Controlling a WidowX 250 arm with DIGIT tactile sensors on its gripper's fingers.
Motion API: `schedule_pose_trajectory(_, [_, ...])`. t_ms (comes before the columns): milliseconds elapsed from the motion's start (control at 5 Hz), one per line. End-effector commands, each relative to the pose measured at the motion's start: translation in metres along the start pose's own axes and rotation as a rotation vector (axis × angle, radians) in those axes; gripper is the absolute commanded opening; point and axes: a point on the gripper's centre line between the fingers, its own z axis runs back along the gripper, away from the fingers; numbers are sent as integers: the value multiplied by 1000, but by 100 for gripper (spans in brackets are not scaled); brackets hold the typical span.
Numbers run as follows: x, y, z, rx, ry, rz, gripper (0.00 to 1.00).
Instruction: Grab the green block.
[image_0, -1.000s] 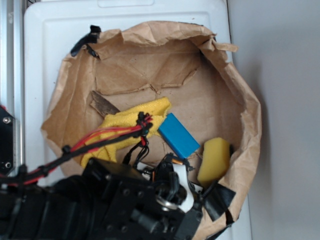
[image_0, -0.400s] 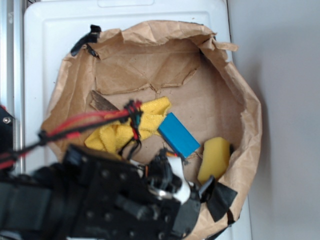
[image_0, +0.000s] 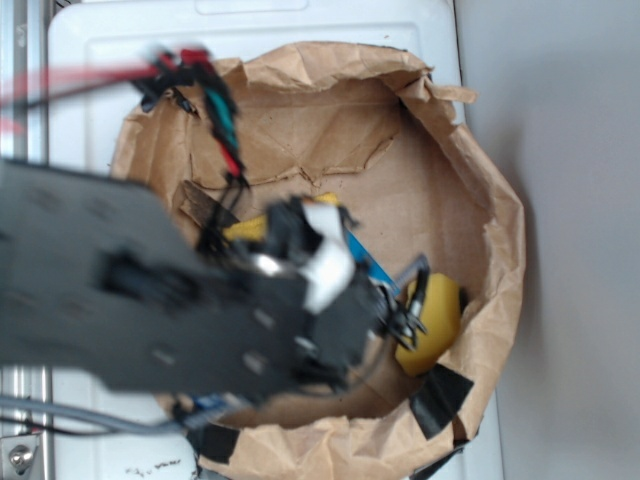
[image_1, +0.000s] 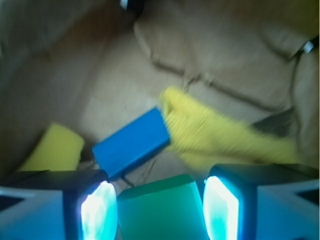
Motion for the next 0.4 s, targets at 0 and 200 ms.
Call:
schedule_pose_trajectory(0, [28,5,76,-132,-17,68,0])
schedule_pose_trajectory(200, [9,8,76,-321,-102,-77,20])
